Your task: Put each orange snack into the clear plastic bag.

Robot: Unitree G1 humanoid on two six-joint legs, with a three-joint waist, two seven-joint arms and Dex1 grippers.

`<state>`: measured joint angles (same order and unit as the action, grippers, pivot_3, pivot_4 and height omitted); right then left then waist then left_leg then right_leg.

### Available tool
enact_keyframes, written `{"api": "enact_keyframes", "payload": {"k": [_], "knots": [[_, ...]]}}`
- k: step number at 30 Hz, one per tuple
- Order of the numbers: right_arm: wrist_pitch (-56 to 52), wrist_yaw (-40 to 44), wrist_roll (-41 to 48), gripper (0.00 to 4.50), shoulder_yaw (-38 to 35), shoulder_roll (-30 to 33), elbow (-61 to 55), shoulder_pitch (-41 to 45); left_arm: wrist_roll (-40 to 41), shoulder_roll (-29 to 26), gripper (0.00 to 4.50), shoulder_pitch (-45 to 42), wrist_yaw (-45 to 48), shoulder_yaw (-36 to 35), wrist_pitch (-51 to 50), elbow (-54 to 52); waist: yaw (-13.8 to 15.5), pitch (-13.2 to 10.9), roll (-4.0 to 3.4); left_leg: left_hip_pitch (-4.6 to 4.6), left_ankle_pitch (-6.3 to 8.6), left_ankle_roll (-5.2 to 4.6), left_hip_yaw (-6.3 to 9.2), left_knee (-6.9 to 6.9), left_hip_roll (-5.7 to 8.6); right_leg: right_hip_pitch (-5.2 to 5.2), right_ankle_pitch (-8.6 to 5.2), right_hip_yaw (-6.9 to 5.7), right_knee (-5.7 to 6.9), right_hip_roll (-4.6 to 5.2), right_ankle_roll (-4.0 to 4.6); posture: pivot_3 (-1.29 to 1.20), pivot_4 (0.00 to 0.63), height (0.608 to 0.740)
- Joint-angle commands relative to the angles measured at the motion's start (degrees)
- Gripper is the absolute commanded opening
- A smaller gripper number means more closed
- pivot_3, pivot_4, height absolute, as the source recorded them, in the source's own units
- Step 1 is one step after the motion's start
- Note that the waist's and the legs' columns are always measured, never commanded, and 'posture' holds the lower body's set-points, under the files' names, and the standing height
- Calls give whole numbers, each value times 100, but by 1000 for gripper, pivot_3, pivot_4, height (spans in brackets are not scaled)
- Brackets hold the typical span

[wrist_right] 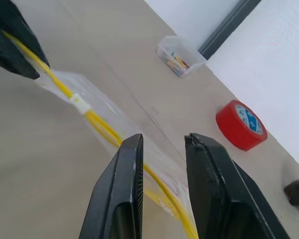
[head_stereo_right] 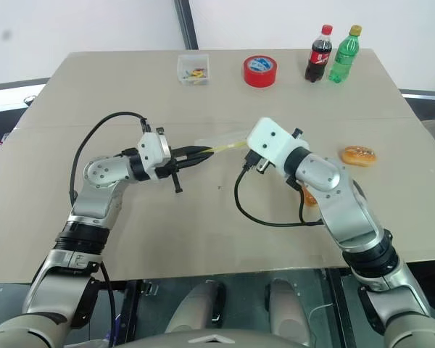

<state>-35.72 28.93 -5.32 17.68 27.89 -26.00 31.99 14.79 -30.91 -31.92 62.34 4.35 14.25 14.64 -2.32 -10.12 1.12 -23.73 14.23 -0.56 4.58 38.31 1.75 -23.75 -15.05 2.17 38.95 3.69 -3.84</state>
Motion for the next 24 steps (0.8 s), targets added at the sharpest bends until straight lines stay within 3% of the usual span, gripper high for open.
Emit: {"api": "enact_keyframes", "payload": {"k": [1,24], "knots": [[312,194,-183,1333,113,148,-97,133,18,-45,0,-5,-46,-114,52,-288,0,0,0,0,0,0,0,0,0,0,0,0,0,0,0,0,150,740],[528,719,-276,1333,67,295,-271,166,-33,-105,0,27,-28,-82,61,-328,3,0,0,0,0,0,1,0,-1,0,0,0,0,0,0,0,150,740]]}}
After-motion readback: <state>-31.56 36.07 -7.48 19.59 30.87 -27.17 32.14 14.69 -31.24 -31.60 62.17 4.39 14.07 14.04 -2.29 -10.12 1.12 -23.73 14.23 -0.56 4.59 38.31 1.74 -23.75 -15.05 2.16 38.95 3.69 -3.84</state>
